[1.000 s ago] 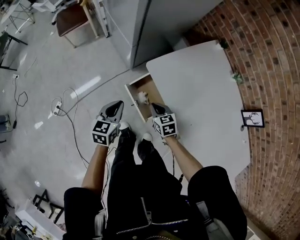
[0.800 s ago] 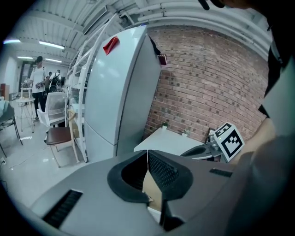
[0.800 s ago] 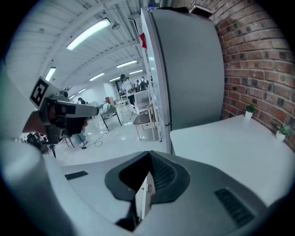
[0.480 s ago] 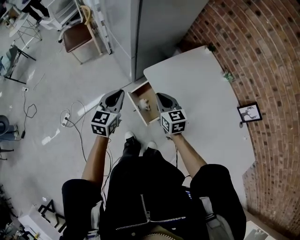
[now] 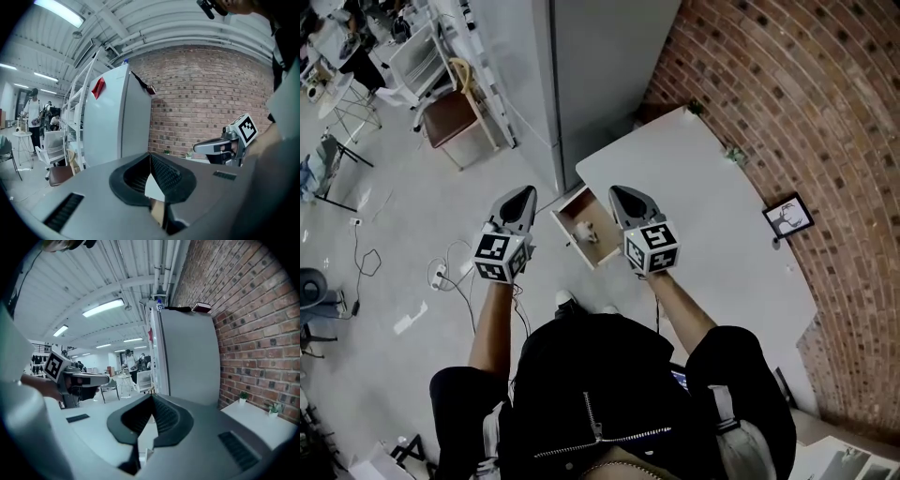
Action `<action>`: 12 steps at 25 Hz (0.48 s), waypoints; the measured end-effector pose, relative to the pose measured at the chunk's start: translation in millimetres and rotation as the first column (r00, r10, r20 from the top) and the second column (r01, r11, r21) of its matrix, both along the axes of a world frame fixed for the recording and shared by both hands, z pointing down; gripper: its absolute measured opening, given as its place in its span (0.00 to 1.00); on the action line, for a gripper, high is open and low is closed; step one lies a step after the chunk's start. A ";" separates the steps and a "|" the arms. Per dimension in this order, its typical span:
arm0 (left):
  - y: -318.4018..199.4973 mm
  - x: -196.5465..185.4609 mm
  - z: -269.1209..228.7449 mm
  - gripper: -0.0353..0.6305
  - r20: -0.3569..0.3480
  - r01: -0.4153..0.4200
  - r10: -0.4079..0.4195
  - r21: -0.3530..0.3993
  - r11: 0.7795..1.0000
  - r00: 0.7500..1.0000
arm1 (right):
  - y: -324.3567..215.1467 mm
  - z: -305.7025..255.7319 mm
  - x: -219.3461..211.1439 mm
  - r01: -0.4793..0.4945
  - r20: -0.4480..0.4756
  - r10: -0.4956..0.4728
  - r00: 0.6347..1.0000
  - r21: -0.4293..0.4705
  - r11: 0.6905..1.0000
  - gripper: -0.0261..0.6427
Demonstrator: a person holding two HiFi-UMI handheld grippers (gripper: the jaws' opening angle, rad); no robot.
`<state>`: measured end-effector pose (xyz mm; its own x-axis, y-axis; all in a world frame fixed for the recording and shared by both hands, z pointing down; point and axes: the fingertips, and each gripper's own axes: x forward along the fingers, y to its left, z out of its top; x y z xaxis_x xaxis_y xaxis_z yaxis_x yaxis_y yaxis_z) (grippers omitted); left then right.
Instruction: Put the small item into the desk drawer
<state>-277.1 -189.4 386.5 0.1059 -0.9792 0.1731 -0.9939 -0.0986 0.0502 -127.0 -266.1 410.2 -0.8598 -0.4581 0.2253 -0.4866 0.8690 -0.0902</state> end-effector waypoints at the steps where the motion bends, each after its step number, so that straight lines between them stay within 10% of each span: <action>1: 1.6 -0.1 -2.6 0.09 0.006 0.000 0.000 0.006 1.000 1.000 | 1.1 -5.4 1.0 -0.002 0.009 0.002 1.000 0.011 1.000 0.05; 12: 23.6 -7.3 -7.3 0.09 0.033 0.014 -0.014 0.026 1.000 0.999 | 13.0 -27.2 -2.3 0.003 0.044 -0.007 0.999 0.089 0.996 0.05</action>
